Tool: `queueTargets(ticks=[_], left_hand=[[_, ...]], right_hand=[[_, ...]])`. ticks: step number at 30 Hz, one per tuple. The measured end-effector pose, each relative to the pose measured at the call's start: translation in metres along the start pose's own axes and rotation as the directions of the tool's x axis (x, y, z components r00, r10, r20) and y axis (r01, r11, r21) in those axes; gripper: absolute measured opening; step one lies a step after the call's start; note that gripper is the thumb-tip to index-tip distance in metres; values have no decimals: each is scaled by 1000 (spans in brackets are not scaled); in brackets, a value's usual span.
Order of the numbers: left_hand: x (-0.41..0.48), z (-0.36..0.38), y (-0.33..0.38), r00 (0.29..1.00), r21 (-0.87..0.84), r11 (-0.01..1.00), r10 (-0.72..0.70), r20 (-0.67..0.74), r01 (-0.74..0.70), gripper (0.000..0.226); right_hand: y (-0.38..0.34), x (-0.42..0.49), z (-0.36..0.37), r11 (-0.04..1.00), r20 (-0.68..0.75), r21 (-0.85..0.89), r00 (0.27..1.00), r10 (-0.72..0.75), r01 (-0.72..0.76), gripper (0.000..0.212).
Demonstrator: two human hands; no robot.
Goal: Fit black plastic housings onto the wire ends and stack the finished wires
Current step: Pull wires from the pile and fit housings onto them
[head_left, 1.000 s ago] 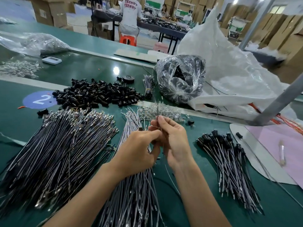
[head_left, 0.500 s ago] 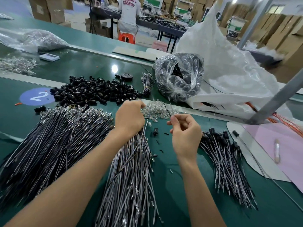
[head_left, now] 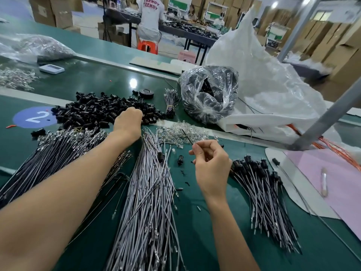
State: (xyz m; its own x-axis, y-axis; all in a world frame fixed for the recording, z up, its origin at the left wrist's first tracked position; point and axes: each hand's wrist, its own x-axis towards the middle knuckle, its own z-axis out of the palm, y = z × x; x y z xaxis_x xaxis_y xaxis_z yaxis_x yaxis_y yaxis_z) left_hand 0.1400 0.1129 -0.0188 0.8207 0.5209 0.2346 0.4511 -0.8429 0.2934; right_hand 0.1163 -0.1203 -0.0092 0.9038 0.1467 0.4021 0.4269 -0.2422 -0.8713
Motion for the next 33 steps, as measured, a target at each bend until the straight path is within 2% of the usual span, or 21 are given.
queueTargets(ticks=[6, 10, 13, 15, 16, 18, 20, 22, 26, 33], left_hand=[[-1, 2, -14, 995, -216, 974, -88, -57, 73, 8], [-6, 2, -12, 992, -263, 958, -125, -28, 113, 7], [-6, -11, -4, 986, -489, 869, -134, -101, 68, 15], [-15, -29, 4, 988, -693, 721, -122, -99, 20, 16], [-24, -38, 8, 992, -805, 592, -111, -60, 17, 13], [-51, -51, 15, 995, -965, 243, -62, 81, 94, 9], [-81, -56, 15, 975, -975, -22, -3, 222, 222, 18], [-107, -51, 12, 950, -939, -148, 13, 312, 310, 28], [-126, -37, 13, 935, -914, -224, -31, 354, 338, 41], [-127, -32, 19, 979, -973, -133, -44, 197, 190, 32]], right_hand=[[0, 1, 0, 1000, 9, 5, 1000, -3, 3, 19], [1, 0, 1, 1000, 38, 8, 999, -2, 2, 12], [1, -1, 1, 1000, 45, 16, 999, -2, 2, 11], [1, -1, 0, 999, 46, 33, 999, -3, 1, 14], [0, -1, 0, 999, 47, 45, 999, -4, 2, 15], [-1, -1, -1, 997, 49, 71, 999, -15, 12, 16], [-3, -1, -1, 997, 59, 67, 997, -42, 38, 17], [-4, -2, 0, 996, 84, 41, 994, -76, 73, 16], [-6, -4, 2, 993, 124, 4, 985, -117, 117, 8], [-6, -5, 2, 981, 126, -55, 976, -176, 184, 4]])
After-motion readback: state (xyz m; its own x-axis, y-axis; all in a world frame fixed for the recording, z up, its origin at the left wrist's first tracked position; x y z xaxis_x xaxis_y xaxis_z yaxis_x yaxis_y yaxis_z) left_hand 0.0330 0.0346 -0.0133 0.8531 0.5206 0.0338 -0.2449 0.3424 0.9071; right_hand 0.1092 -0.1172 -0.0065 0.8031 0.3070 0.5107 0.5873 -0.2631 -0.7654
